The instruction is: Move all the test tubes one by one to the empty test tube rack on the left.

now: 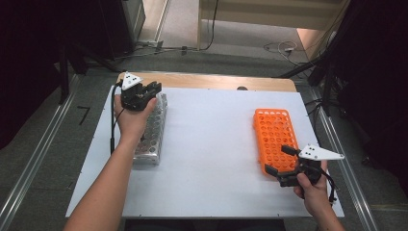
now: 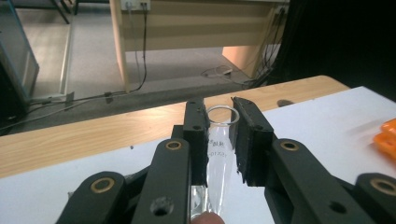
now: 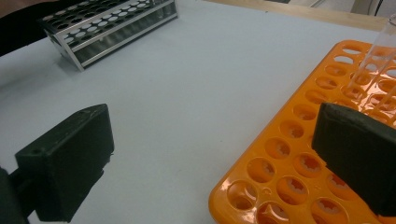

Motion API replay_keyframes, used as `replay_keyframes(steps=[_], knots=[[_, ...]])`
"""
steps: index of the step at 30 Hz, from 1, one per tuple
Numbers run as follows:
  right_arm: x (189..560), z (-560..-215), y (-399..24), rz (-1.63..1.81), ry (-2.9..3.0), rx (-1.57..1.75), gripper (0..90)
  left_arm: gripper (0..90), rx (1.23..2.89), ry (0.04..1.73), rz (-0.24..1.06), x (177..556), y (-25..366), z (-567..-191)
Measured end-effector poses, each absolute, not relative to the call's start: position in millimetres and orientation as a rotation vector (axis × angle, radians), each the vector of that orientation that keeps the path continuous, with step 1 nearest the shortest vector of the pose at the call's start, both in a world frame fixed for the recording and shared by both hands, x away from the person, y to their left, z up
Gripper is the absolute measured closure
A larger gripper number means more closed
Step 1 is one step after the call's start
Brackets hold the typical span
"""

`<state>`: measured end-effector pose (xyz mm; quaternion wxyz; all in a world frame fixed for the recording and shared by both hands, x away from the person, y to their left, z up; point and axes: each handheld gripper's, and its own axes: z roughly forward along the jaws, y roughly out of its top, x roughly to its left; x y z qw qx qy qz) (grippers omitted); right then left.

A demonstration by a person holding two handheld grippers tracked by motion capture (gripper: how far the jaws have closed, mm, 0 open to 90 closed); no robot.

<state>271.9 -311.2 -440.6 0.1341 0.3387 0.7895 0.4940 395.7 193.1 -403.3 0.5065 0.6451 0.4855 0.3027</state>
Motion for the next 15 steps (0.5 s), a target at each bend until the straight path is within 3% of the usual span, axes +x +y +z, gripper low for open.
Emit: replay_keyframes(steps=[15], knots=[[272.2,-440.9,-311.0,1.431,2.294,0.975,0.0,75.1,1.623,1.214,0.730,401.9,190.1,-416.8]])
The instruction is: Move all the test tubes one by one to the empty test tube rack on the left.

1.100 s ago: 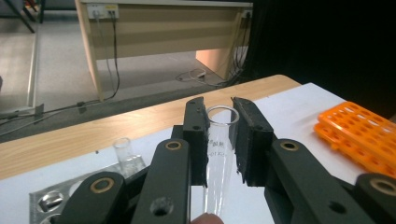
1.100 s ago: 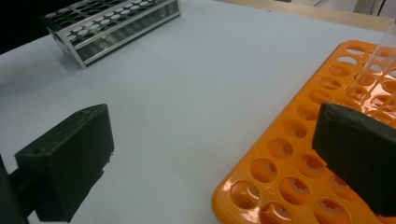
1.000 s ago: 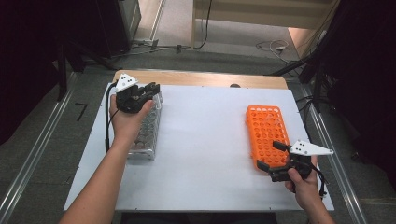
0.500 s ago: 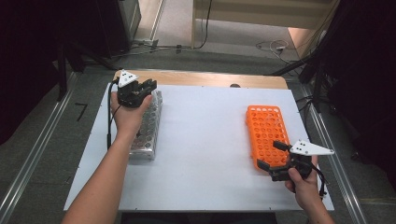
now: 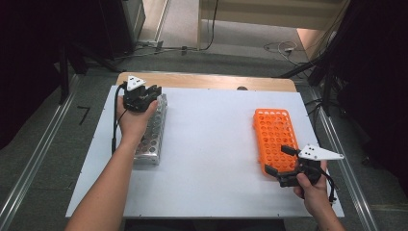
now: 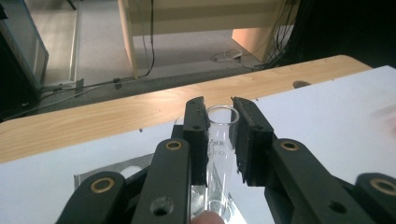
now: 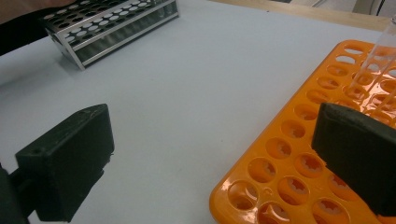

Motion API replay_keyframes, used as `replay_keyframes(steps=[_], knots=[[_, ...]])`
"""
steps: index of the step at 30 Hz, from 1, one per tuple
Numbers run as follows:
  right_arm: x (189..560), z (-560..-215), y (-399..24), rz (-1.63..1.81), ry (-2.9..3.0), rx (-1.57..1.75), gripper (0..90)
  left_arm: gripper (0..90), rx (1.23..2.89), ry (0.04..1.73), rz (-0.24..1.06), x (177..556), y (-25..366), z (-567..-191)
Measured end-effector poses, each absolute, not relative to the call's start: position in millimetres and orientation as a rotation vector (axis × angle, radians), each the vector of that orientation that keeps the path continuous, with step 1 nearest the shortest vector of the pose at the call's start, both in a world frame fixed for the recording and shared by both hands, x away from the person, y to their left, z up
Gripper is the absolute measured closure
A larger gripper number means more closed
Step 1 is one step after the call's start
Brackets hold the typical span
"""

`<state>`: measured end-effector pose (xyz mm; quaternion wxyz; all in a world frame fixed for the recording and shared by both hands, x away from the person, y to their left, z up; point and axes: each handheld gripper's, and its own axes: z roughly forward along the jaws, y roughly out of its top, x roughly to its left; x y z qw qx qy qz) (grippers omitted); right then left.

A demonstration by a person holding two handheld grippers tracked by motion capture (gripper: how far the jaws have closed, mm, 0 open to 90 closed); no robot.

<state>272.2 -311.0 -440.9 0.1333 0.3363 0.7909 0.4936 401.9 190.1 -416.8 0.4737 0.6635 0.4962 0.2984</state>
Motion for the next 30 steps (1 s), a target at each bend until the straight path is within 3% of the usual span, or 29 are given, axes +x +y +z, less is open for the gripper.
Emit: replay_keyframes(steps=[30], knots=[[271.6,-440.9,-309.1,1.426,2.301,0.975,0.0,74.9,1.735,1.271,0.689,401.3,185.0,-428.2]])
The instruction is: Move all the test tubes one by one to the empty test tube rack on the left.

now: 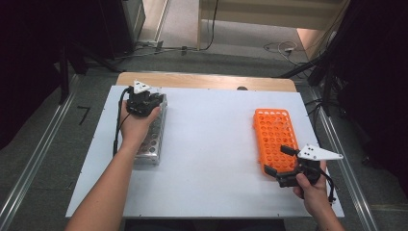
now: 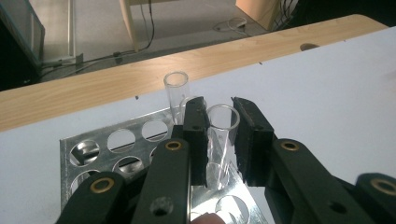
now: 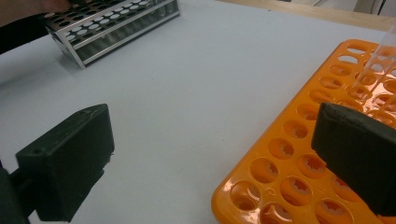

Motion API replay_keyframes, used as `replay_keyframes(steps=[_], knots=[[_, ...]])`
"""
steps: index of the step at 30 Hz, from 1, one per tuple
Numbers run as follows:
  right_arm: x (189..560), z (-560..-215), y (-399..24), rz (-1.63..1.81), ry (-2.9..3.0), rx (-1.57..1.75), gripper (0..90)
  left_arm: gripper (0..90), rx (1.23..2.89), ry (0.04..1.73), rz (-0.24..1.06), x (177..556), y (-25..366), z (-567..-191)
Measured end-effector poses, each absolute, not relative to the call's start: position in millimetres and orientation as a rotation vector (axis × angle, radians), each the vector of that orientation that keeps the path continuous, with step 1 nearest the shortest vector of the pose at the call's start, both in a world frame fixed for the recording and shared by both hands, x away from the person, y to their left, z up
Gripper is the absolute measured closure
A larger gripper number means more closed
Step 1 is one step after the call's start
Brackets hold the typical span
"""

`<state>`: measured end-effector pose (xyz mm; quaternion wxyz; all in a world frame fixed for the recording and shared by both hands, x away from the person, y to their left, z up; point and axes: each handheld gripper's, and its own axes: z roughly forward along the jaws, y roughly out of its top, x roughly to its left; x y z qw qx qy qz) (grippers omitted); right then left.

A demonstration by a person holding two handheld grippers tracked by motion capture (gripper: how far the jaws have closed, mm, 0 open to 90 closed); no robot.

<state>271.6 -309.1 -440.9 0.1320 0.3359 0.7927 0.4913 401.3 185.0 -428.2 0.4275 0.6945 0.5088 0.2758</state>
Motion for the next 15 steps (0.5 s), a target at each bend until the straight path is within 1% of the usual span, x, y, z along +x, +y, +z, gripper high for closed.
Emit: replay_keyframes(steps=[15], knots=[[272.2,-440.6,-308.5,1.429,2.302,0.977,0.0,74.1,1.798,1.304,0.629,404.7,185.4,-430.4]])
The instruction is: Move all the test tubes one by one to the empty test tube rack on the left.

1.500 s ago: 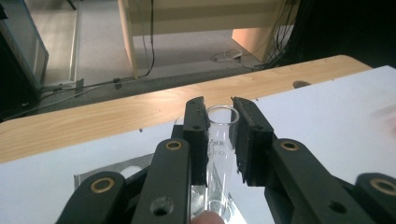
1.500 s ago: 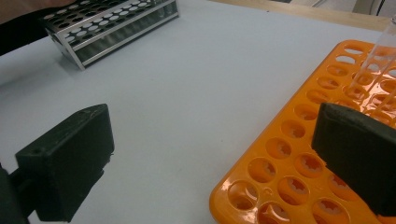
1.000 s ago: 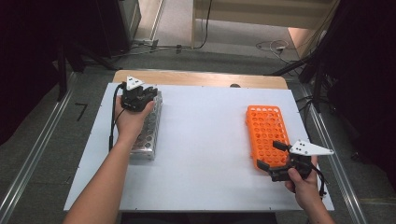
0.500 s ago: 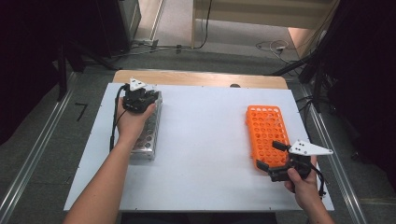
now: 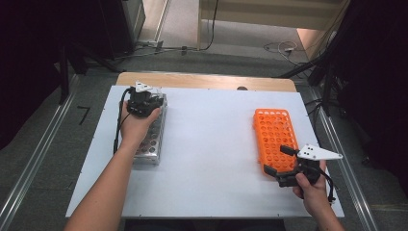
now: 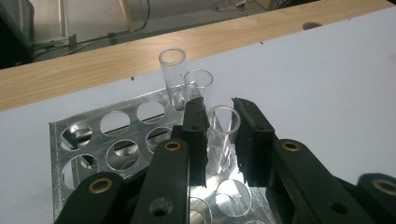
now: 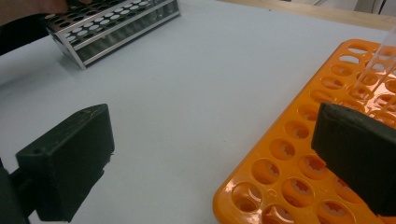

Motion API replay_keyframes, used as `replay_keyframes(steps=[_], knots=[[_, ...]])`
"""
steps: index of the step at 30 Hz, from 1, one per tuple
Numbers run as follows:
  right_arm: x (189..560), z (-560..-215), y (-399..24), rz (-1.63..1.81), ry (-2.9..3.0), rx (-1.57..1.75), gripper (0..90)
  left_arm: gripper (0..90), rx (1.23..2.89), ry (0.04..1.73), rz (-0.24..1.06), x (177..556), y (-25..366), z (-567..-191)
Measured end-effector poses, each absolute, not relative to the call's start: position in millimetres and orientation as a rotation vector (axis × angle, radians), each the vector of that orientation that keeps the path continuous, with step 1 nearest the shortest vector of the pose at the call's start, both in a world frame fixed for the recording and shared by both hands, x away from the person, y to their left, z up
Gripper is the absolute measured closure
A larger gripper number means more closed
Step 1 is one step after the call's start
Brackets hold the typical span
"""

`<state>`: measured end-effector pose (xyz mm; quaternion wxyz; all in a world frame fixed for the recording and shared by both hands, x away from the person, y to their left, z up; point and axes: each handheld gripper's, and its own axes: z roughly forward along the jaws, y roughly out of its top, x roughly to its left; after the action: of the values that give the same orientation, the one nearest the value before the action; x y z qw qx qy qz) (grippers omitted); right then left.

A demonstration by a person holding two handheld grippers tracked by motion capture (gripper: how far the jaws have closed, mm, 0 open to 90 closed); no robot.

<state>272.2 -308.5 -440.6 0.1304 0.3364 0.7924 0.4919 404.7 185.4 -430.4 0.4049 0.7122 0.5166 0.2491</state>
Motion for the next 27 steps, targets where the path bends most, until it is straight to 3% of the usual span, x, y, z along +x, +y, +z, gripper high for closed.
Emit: replay_keyframes(steps=[10,27], knots=[[272.7,-441.1,-308.5,1.428,2.303,0.977,0.0,66.3,1.794,1.312,0.588,404.9,186.8,-428.4],[274.4,-439.0,-311.9,1.448,2.290,0.989,0.0,32.4,1.714,1.227,0.564,377.7,184.7,-413.1]])
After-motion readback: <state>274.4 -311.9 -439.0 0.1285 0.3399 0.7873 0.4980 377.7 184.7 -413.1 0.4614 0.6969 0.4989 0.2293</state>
